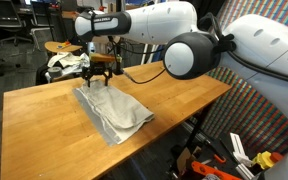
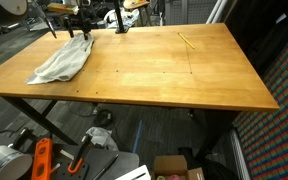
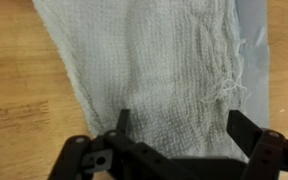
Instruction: Fold the towel on the table
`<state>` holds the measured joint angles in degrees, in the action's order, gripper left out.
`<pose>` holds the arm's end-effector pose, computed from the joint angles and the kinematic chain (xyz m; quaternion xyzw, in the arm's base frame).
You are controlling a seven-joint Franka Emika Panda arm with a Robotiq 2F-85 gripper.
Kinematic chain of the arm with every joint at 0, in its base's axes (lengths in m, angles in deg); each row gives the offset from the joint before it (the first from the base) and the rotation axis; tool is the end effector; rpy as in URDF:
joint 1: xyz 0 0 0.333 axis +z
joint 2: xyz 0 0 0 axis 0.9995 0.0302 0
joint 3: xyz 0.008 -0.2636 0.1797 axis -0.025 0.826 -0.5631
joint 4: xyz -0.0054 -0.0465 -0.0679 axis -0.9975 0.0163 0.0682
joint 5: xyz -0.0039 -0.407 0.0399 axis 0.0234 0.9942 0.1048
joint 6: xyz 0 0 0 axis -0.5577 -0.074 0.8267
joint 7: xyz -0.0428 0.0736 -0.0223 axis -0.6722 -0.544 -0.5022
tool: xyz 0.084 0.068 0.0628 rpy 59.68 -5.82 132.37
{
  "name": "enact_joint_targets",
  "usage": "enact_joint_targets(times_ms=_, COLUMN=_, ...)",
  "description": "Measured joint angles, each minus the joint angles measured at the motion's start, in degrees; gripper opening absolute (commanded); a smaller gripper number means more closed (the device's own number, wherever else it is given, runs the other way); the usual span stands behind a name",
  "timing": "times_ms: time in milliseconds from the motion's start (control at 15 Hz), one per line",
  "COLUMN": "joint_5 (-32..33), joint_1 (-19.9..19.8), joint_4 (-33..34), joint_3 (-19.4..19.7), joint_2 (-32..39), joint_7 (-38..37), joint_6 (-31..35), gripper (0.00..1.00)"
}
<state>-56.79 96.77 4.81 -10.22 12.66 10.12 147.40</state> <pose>0.7863 0.1655 0.2228 -0.9930 0.0301 0.0938 0.0647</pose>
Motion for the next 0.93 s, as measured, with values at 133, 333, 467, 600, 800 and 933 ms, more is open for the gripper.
enact_joint_targets(times_ms=133, joint_5=-0.7, joint_1=0.0, joint_4=0.8, joint_3=-0.3, joint_2=0.8, joint_7=-1.7, joint_6=2.4, gripper=1.00)
enact_joint_targets(times_ms=333, joint_5=-0.7, joint_1=0.1, joint_4=1.7, joint_3=-0.4, joint_2=1.8, joint_7=-4.1, joint_6=5.6, gripper=1.00)
enact_joint_targets(times_ms=467, joint_5=-0.7, joint_1=0.1, joint_4=2.1, joint_3=-0.4, joint_2=2.5, joint_7=-5.1, joint_6=6.0, gripper=1.00)
enact_joint_targets(times_ms=600, joint_5=-0.9, joint_1=0.1, joint_4=2.2, joint_3=-0.7, joint_2=2.9, joint_7=-5.6, joint_6=6.0, gripper=1.00)
enact_joint_targets(times_ms=800, joint_5=-1.5, joint_1=0.1, joint_4=2.3, joint_3=-2.0, joint_2=2.9, joint_7=-5.8, joint_6=5.6, gripper=1.00)
enact_joint_targets(times_ms=933, joint_5=-2.0, joint_1=0.2, joint_4=2.4, joint_3=-3.1, joint_2=2.9, joint_7=-5.8, joint_6=5.5, gripper=1.00)
